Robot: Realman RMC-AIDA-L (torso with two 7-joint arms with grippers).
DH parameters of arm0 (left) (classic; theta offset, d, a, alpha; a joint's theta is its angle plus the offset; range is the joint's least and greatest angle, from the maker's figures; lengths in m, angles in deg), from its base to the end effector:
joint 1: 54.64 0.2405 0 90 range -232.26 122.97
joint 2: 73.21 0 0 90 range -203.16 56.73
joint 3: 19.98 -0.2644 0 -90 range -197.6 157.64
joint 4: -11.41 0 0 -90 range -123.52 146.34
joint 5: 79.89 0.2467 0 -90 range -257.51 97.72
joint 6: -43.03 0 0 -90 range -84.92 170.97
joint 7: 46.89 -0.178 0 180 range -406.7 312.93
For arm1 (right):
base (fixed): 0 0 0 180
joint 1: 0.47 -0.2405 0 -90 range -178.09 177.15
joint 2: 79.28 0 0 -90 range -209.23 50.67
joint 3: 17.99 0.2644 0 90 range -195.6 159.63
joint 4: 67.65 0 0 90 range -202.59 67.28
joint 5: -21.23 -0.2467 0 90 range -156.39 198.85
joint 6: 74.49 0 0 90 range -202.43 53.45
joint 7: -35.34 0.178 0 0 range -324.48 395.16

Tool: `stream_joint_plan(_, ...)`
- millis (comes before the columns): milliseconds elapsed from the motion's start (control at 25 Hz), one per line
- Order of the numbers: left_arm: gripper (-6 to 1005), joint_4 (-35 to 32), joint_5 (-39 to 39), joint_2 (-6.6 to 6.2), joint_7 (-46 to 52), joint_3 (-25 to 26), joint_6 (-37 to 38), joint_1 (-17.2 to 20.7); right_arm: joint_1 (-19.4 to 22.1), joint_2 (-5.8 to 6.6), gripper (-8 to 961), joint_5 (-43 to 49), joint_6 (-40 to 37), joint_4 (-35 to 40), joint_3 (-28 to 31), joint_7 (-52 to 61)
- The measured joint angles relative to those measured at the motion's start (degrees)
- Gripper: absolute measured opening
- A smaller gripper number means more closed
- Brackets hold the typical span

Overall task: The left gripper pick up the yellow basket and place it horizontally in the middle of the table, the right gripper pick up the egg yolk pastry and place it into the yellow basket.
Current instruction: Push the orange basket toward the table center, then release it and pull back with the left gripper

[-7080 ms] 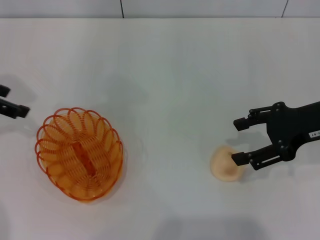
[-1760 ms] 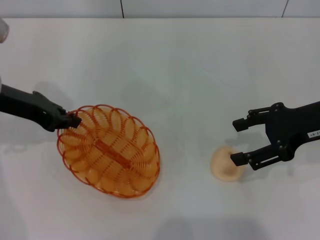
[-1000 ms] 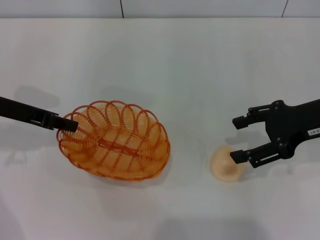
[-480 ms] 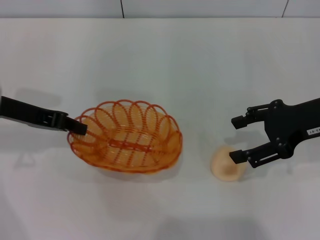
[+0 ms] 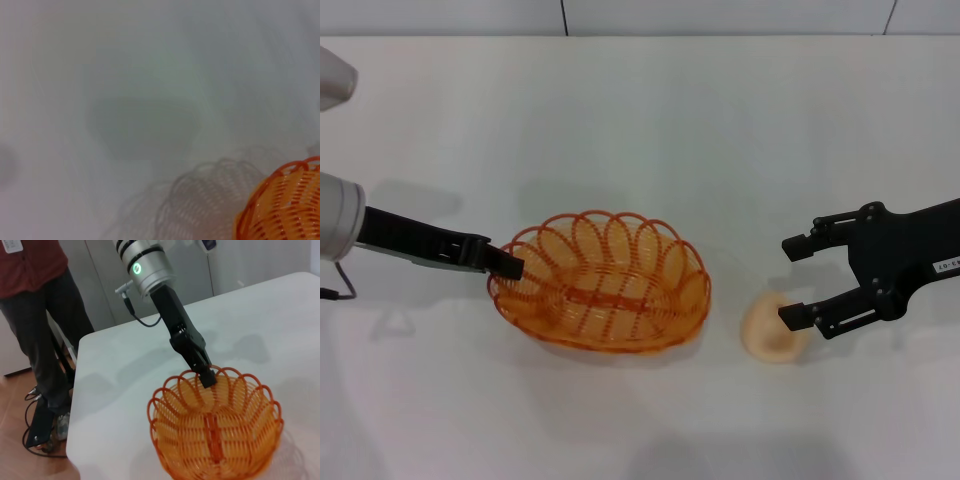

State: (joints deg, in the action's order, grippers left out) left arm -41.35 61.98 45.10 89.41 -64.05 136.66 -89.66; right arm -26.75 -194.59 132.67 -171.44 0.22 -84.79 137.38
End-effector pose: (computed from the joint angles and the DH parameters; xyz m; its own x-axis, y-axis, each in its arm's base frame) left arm -0.2864 0.3843 -0.0073 0.3969 0.9120 0.1032 0.9155 -0.3854 -0.1155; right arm 0.1978 0.3588 -0.0054 0.9500 -0.2429 -0.1961 -0.2496 -0.9683 -0.0099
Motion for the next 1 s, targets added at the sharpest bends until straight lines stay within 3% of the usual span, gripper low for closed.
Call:
stream_joint_plan(240, 77, 1.5, -1.0, 0.56, -0.3, -0.6, -1.8, -0.2, 0.0, 0.0, 841, 0.0, 0.0, -0.2, 0.0, 0.0)
stream_joint_plan(1000, 76, 4.7, -3.9, 0.68, 0.7, -3.5, -4.9, 0.1, 0.1, 0.0, 840, 0.0, -0.1, -0.2, 0.0, 0.0)
